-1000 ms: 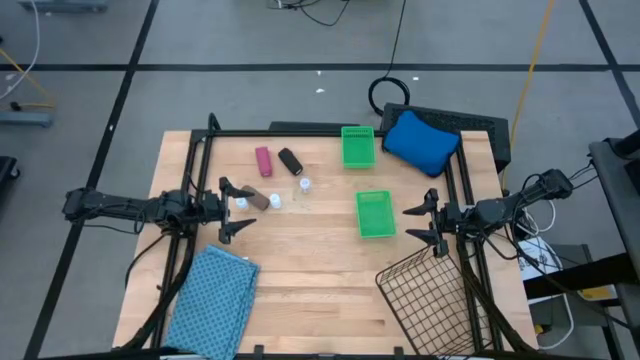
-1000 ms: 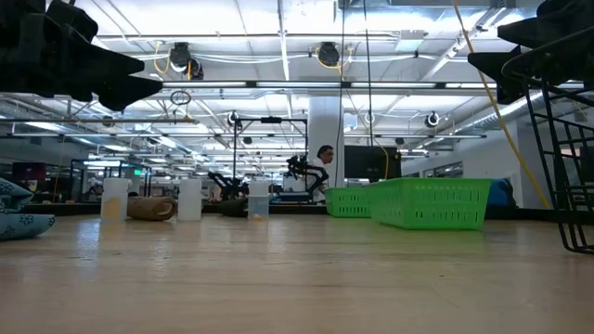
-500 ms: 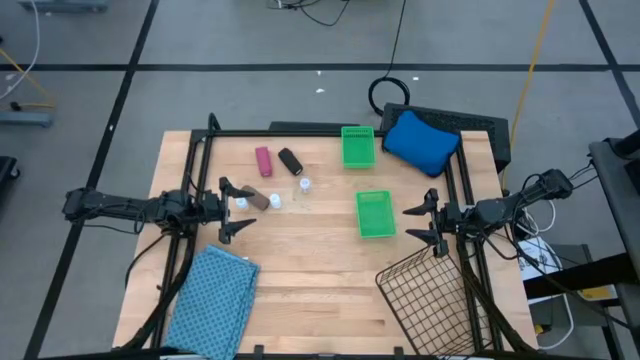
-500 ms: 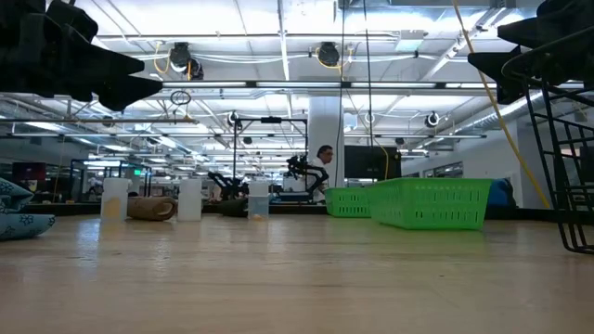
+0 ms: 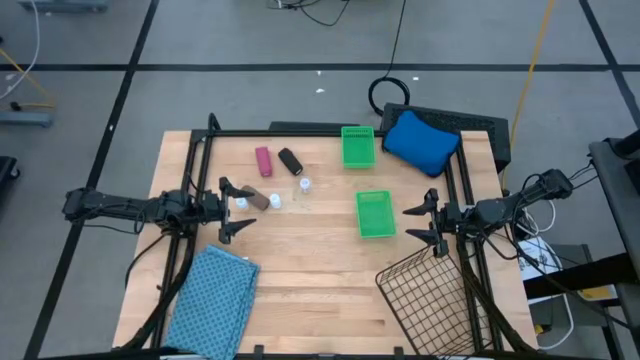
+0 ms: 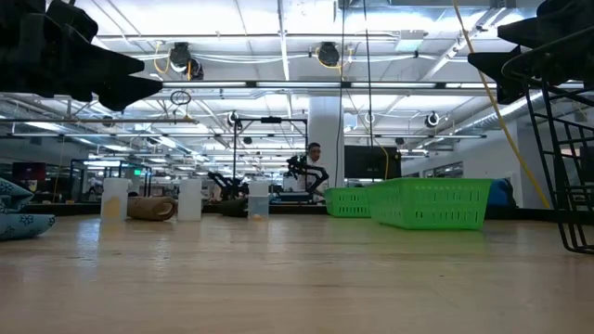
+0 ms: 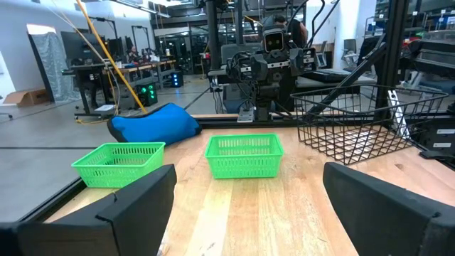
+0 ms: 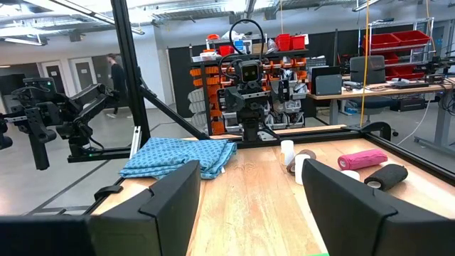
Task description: Pick & Place Medicine items
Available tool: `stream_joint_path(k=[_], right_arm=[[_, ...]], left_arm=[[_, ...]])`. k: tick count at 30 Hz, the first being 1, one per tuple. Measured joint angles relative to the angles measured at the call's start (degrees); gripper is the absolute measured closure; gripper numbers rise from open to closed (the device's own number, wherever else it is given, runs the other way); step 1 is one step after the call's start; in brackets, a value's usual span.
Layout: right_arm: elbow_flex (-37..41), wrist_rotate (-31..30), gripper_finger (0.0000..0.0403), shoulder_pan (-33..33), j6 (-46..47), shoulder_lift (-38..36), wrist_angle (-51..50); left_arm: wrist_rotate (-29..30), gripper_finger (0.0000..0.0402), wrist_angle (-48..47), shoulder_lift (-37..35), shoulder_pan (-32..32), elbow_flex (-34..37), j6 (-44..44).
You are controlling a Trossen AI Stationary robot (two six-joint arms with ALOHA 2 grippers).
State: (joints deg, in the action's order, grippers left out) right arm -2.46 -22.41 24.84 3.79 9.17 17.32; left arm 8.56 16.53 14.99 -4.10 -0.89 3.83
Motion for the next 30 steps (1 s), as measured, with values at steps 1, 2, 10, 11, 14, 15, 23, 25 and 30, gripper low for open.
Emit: stream_joint_path(k=[1,2,10,11,14,15,23,25,30], right_arm=[[0.01,0.00,0.0165,0.00,0.00,0.00,0.00],[0.02,0.00,0.0165,0.00,0.00,0.02,0.00],[0.00,0.00,0.0165,0.00,-0.02,0.00,0.00],[0.02,0.00,0.0165,0.00,0.00,0.00,0.00],[0.00,0.00,0.0165,0.00,0.00,0.01,0.00],[0.00,0.00,0.0165,-0.02,-0.01,0.00,0.00],[0.02,0.00,0.0165,0.00,-0.01,0.00,0.00],[0.00,0.00,0.0165,-0.01,-0.01,0.00,0.00],[0.00,0.00,0.0165,0.00,0.00,0.00,0.00]], left_arm=[[0.00,0.0036,0.00,0.01,0.00,0.00,-0.01],[-0.02,0.0036,0.00,0.01,0.00,0.00,0.00],[0.00,0.0036,0.00,-0.01,0.00,0.00,0.00],[0.00,0.0036,0.00,0.00,0.00,0.00,0.00],[0.00,0.0036,0.00,0.01,0.00,0.00,0.00],[0.00,0.0036,0.00,0.01,0.00,0.00,0.00],[-0.02,0.0036,-0.02,0.00,0.00,0.00,0.00],[-0.01,0.0037,0.00,0.00,0.00,0.00,-0.01],[0.04,0.0036,1.14,0.01,0.00,0.00,1.25]])
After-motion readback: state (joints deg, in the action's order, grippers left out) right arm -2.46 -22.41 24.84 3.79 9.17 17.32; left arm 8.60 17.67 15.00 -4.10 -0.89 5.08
